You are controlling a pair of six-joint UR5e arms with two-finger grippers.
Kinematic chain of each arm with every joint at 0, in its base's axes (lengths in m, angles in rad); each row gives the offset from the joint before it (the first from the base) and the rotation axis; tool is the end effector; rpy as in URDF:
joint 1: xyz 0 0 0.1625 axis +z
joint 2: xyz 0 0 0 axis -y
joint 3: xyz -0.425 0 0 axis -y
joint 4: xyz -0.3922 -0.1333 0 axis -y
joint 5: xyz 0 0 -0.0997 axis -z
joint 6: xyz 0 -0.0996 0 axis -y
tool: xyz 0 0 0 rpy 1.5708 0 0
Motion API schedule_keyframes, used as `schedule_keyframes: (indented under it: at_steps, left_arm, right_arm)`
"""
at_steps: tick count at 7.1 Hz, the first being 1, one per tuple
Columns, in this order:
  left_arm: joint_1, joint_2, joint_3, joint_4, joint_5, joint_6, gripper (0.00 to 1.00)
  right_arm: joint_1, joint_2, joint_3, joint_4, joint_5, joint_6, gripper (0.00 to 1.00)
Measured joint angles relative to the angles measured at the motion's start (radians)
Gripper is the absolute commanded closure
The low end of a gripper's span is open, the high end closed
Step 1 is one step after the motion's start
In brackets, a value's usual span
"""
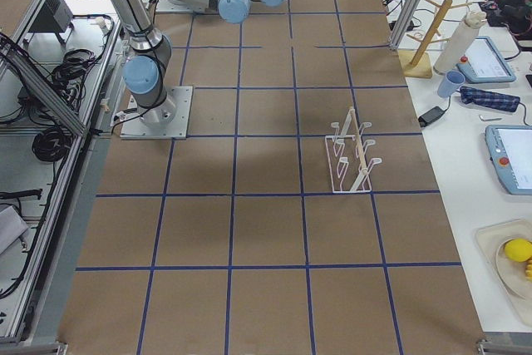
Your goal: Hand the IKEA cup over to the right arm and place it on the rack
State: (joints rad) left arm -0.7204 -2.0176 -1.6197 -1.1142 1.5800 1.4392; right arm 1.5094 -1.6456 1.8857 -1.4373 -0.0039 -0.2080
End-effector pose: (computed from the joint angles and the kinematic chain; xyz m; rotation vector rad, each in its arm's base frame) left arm 0.3819 -0.5114 0.2558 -0.9026 -2.9757 -0.0382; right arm 0.2053 -0.4553 0.4563 0.1773 1.5650 0.0828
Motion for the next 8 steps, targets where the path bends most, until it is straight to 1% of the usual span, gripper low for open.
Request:
schedule_keyframes:
  at_steps: [1, 3, 4, 5, 6, 7, 8]
  left_arm:
    - [-0.021, 0.023, 0.068, -0.101, 0.004, -0.024, 1.00]
    - [-0.074, 0.080, 0.214, -0.369, -0.001, -0.128, 1.00]
    - [-0.099, 0.117, 0.254, -0.497, -0.021, -0.189, 1.00]
    - [-0.124, 0.158, 0.274, -0.630, -0.081, -0.273, 1.00]
    - [-0.149, 0.197, 0.279, -0.746, -0.176, -0.363, 1.00]
    - [-0.189, 0.233, 0.275, -0.856, -0.305, -0.453, 1.00]
    - [-0.229, 0.258, 0.268, -0.933, -0.426, -0.522, 1.00]
  right_arm:
    - [0.001, 0.000, 0.000, 0.000, 0.001, 0.000, 0.00]
    - [0.001, 0.000, 0.001, 0.002, 0.002, 0.001, 0.00]
    - [0.000, 0.000, 0.001, 0.003, 0.003, 0.000, 0.00]
    - [0.000, 0.001, 0.001, 0.003, 0.001, -0.004, 0.00]
    - [0.001, 0.002, 0.001, 0.004, 0.000, -0.005, 0.00]
    - [0.001, 0.003, 0.001, 0.005, 0.002, -0.003, 0.00]
    - [0.001, 0.004, 0.001, 0.005, 0.003, -0.001, 0.00]
